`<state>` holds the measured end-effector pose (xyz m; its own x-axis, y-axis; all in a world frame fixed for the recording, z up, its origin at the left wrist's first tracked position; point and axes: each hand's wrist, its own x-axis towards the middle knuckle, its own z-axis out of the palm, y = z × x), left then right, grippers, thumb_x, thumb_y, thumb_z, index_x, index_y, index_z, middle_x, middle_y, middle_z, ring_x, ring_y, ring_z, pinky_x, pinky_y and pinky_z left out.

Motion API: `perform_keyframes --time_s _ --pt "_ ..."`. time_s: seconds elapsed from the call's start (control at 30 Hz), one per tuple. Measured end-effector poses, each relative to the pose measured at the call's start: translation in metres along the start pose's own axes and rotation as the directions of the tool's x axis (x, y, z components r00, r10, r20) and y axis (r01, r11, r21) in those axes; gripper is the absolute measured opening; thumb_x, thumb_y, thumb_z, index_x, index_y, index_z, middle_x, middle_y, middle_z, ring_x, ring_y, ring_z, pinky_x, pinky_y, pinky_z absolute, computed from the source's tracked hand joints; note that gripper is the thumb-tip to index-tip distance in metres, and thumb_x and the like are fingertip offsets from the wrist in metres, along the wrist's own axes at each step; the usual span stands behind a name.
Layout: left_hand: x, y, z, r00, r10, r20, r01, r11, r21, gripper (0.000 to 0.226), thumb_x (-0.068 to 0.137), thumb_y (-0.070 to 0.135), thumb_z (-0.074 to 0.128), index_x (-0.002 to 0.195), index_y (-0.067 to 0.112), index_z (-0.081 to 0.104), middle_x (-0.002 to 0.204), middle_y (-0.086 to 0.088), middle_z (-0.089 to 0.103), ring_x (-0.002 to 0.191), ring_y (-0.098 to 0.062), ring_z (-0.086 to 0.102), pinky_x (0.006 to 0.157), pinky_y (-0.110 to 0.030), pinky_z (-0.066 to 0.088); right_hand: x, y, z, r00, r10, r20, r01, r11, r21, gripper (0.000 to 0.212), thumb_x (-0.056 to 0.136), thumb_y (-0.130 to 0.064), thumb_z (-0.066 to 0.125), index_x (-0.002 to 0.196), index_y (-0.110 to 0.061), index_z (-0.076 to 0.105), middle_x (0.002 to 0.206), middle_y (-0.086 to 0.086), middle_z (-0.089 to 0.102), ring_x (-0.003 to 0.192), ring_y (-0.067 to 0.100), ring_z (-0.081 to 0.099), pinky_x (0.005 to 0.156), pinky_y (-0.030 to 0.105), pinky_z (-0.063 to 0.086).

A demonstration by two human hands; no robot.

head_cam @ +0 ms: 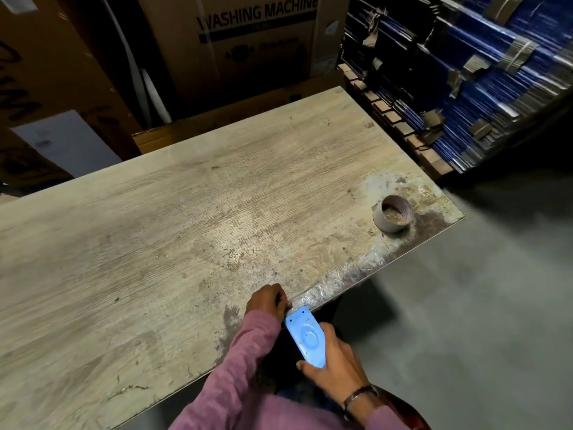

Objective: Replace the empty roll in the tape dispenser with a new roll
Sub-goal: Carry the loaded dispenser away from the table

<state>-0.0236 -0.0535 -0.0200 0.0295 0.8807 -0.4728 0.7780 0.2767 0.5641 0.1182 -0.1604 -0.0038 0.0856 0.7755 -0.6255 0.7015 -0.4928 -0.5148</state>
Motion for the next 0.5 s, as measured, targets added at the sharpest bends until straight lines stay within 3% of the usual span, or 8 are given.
perform_keyframes --time_s 0.13,0.27,0.37,0.43,0.5 --pt "0.002 -0.003 0.002 0.999 0.044 -0.031 -0.043 0.999 0.020 0.008 0.087 0.017 0.061 0.079 0.017 0.061 0.080 0.006 0.068 0.071 -0.012 0.057 0.065 -0.020 0.040 0.002 -0.003 0.002 1.000 -0.011 -0.007 0.011 1.000 0.001 0.065 0.068 -0.053 0.069 0.122 -0.031 0.041 0.119 -0.006 0.063 0.111 0.025 0.063 0.085 0.033 0.051" --pt "0.006 -0.006 0.003 0.995 0.094 -0.031 -0.091 0.993 0.071 0.007 0.088 0.020 0.061 0.086 0.013 0.061 0.091 -0.001 0.067 0.076 -0.013 0.054 0.059 -0.017 0.034 0.002 -0.004 0.005 1.000 -0.004 -0.014 0.004 1.000 -0.003 0.066 0.071 -0.050 0.072 0.123 -0.030 0.038 0.121 -0.005 0.063 0.110 0.025 0.063 0.083 0.032 0.051" --pt "0.006 -0.019 0.005 0.984 0.156 -0.089 -0.129 0.958 0.254 0.035 0.080 0.043 0.067 0.100 0.016 0.059 0.103 -0.005 0.055 0.098 -0.023 0.049 0.074 -0.026 0.036 0.002 -0.004 0.009 1.000 0.001 -0.014 -0.001 1.000 -0.007 0.069 0.075 -0.046 0.075 0.129 -0.029 0.035 0.125 -0.003 0.062 0.113 0.026 0.061 0.084 0.030 0.050" --pt "0.005 -0.026 0.001 0.973 0.187 -0.136 -0.118 0.907 0.405 0.053 0.073 0.059 0.065 0.112 0.025 0.055 0.122 -0.006 0.048 0.113 -0.028 0.043 0.090 -0.037 0.038 0.003 -0.003 0.011 1.000 0.012 -0.004 -0.012 1.000 -0.016 0.073 0.079 -0.043 0.075 0.135 -0.027 0.032 0.130 0.000 0.059 0.116 0.028 0.059 0.083 0.029 0.047" --pt "0.008 -0.032 -0.003 0.958 0.256 -0.125 -0.173 0.871 0.460 0.064 0.072 0.066 0.059 0.124 0.030 0.049 0.144 -0.011 0.037 0.131 -0.036 0.033 0.104 -0.049 0.029 0.004 -0.002 0.011 1.000 0.015 0.012 -0.014 1.000 -0.020 0.074 0.081 -0.040 0.075 0.138 -0.025 0.031 0.132 0.002 0.058 0.117 0.028 0.058 0.082 0.028 0.046"
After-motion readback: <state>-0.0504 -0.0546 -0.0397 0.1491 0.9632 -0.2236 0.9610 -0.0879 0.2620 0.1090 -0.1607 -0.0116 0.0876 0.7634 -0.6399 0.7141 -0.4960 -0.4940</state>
